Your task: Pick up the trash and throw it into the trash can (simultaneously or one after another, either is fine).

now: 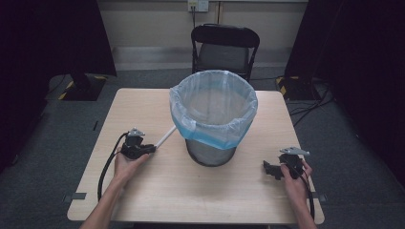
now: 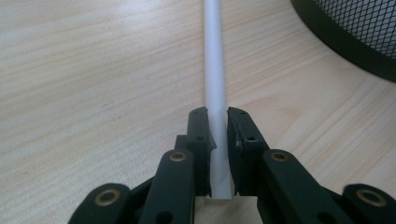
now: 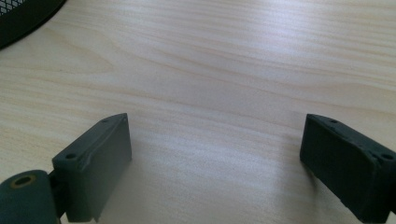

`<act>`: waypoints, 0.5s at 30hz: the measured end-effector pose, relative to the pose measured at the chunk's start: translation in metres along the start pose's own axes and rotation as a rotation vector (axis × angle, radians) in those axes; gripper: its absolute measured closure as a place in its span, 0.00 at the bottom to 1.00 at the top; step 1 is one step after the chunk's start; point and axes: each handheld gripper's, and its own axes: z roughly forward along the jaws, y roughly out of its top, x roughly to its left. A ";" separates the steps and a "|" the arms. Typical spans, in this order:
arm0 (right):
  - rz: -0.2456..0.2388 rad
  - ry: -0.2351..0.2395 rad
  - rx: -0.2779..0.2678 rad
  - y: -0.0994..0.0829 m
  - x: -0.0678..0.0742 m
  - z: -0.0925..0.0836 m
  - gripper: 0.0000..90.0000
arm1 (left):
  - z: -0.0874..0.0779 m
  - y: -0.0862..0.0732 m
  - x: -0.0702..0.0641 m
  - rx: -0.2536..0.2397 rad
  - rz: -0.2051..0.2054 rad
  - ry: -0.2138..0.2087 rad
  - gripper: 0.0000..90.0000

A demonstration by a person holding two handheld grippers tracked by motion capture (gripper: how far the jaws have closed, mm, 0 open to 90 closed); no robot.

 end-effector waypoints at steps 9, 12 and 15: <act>0.000 -0.001 -0.001 0.000 0.000 0.000 0.09 | -0.006 0.001 0.006 -0.034 -0.042 -0.016 0.89; 0.000 0.000 0.000 0.000 0.000 0.000 0.09 | -0.012 0.004 0.008 -0.068 -0.055 -0.020 0.89; -0.001 0.000 0.000 0.000 0.000 0.000 0.09 | -0.017 0.005 0.012 -0.090 -0.064 -0.021 0.89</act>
